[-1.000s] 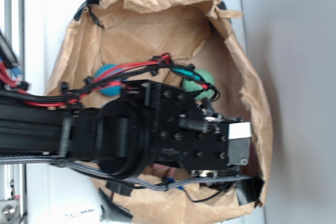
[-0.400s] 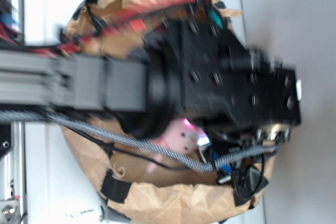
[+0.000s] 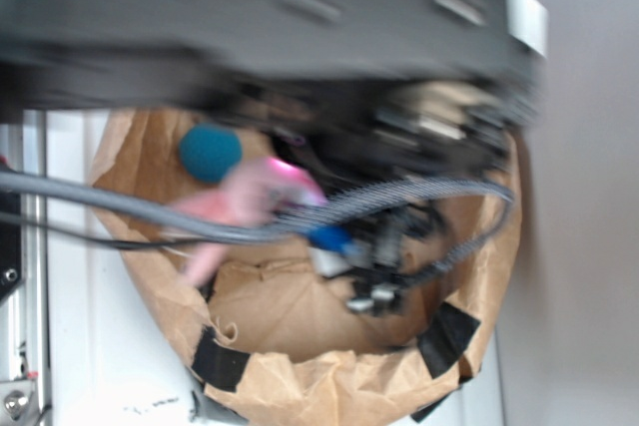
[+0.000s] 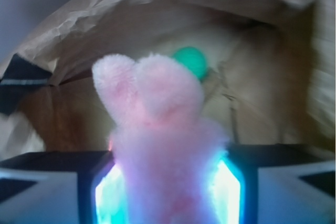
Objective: Grab the pink bunny.
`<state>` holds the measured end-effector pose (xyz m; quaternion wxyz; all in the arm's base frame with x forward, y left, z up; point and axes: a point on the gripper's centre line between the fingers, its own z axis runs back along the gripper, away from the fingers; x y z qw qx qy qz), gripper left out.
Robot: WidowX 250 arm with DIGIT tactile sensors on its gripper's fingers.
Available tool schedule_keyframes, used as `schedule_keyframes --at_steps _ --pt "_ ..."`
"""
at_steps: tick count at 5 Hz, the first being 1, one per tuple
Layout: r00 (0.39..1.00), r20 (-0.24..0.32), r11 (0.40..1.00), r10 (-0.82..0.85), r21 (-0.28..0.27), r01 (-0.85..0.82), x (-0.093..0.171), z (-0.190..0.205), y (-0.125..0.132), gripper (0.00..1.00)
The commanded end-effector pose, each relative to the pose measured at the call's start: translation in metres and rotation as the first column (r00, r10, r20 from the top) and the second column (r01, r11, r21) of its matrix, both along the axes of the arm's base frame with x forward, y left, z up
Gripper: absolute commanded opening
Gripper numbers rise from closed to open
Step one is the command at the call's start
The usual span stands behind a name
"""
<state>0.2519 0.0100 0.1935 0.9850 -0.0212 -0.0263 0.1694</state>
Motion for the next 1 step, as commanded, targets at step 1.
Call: schedule_keyframes --at_steps 1 --pt "0.995 0.093 0.993 0.042 0.107 -0.052 -0.0268 0.0198 -0.0002 1.0"
